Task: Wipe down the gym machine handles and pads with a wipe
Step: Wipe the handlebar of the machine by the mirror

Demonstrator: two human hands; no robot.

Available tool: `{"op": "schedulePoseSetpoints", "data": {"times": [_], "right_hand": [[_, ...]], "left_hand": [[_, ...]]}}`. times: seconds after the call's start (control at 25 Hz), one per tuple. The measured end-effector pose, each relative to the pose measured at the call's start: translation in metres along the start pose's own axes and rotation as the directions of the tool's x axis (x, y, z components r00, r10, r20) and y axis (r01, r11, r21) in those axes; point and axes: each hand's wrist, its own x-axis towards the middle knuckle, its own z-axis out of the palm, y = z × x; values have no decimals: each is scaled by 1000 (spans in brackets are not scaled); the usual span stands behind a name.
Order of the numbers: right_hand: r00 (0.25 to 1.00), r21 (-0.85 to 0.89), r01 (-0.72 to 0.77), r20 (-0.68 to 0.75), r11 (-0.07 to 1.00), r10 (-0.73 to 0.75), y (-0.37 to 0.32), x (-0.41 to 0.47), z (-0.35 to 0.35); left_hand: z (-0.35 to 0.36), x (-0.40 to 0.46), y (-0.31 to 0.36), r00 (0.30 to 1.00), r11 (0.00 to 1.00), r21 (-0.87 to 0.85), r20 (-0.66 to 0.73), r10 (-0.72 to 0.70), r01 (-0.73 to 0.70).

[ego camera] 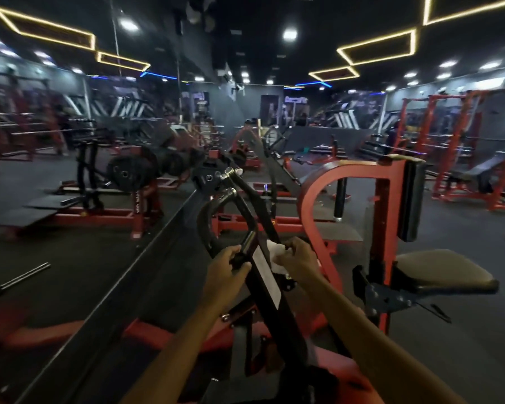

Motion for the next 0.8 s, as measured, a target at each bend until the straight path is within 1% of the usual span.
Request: {"op": "schedulePoseSetpoints", "data": {"times": [0.16, 0.28, 0.4, 0.48, 0.56, 0.64, 0.72, 0.8], "right_hand": [[987, -87, 142, 83, 986, -135, 28, 63, 5], [967, -148, 241, 126, 959, -223, 36, 106, 2], [946, -134, 316, 126, 939, -300, 39, 155, 5], [934, -121, 345, 141, 931, -328, 40, 184, 13], [927, -92, 357, 157, 929, -340, 39, 218, 27], [900, -65, 421, 159, 905, -407, 36, 252, 39], [829, -72, 549, 172, 833, -532, 29, 281, 50], [759, -63, 644, 176, 762, -627, 20, 309, 56]], "left_hand": [[38, 44, -11, 997, 999, 32, -66, -26, 28], [56, 74, -15, 996, 996, 71, -72, -46, 52], [74, 96, -20, 996, 988, 141, -72, -56, 66], [87, 105, -30, 994, 970, 236, -108, -29, 54], [99, 113, -40, 991, 930, 363, -129, -16, 62], [112, 122, -50, 989, 881, 465, -146, -19, 86], [127, 135, -60, 978, 806, 574, -206, -28, 144], [144, 144, -63, 956, 675, 696, -291, -44, 243]]}}
